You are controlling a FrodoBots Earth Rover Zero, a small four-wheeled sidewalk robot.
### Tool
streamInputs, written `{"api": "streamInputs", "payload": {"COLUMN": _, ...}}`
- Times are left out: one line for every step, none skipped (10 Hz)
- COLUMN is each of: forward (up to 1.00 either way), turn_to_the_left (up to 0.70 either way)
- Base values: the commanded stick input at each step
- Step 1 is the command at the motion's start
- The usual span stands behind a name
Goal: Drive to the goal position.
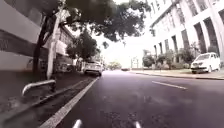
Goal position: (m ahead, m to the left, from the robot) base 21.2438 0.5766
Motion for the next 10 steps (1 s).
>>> {"api": "streamInputs", "payload": {"forward": 0.70, "turn_to_the_left": -0.04}}
{"api": "streamInputs", "payload": {"forward": 0.70, "turn_to_the_left": 0.00}}
{"api": "streamInputs", "payload": {"forward": 0.70, "turn_to_the_left": 0.00}}
{"api": "streamInputs", "payload": {"forward": 0.70, "turn_to_the_left": 0.00}}
{"api": "streamInputs", "payload": {"forward": 0.70, "turn_to_the_left": 0.00}}
{"api": "streamInputs", "payload": {"forward": 0.70, "turn_to_the_left": 0.00}}
{"api": "streamInputs", "payload": {"forward": 0.70, "turn_to_the_left": 0.00}}
{"api": "streamInputs", "payload": {"forward": 0.70, "turn_to_the_left": 0.00}}
{"api": "streamInputs", "payload": {"forward": 0.70, "turn_to_the_left": 0.00}}
{"api": "streamInputs", "payload": {"forward": 0.70, "turn_to_the_left": 0.00}}
